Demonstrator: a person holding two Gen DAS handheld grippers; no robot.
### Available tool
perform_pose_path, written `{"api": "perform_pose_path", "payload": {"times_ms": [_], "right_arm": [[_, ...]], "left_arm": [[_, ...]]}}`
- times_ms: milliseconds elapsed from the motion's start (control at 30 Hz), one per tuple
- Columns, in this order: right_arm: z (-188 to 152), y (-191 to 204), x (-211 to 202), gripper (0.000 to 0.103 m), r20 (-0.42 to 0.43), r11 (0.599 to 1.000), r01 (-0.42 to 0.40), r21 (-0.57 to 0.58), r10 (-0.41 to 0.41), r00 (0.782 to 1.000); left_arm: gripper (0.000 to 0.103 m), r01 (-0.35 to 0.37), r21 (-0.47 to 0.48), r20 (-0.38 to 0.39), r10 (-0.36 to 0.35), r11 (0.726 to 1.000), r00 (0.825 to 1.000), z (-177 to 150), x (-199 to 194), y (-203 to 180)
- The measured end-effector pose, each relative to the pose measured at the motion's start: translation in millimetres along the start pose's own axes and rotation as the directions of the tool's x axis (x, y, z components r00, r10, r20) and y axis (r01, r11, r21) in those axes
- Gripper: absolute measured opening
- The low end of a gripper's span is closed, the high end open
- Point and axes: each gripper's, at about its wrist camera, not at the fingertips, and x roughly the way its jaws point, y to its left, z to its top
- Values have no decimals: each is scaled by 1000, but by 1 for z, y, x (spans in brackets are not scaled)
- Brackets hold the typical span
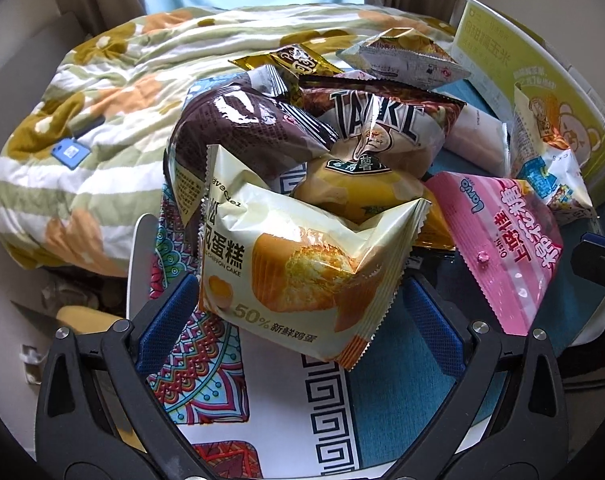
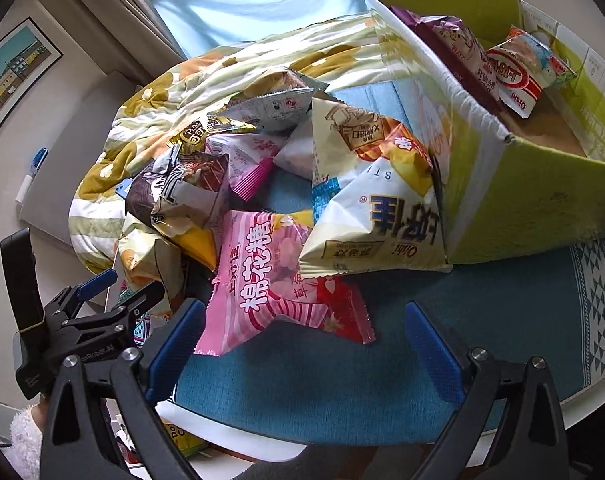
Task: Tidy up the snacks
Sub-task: 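Grasp the cream cake bag with the left gripper while the right grasps the pink candy bag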
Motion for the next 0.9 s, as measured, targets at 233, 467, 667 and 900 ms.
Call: {"api": "perform_pose_path", "payload": {"times_ms": [233,467,667,900], "right_arm": [[6,-2,15,99,-12,1000,-2,13,2,1000],[11,0,31,99,-20,1000,-26,17,27,999],[10,-2,41,99,-11,999,-32,10,32,999],[9,4,53,99,-7,998,-44,-43,43,999]], "left_arm": [[100,-15,-8,-10,15,1000,1000,4,15,4],[85,2,-2,-11,-2,1000,1000,5,14,10],[80,8,-9,-12,-8,1000,1000,2,11,14],[80,11,-9,-19,-11,1000,1000,-3,7,11]]}}
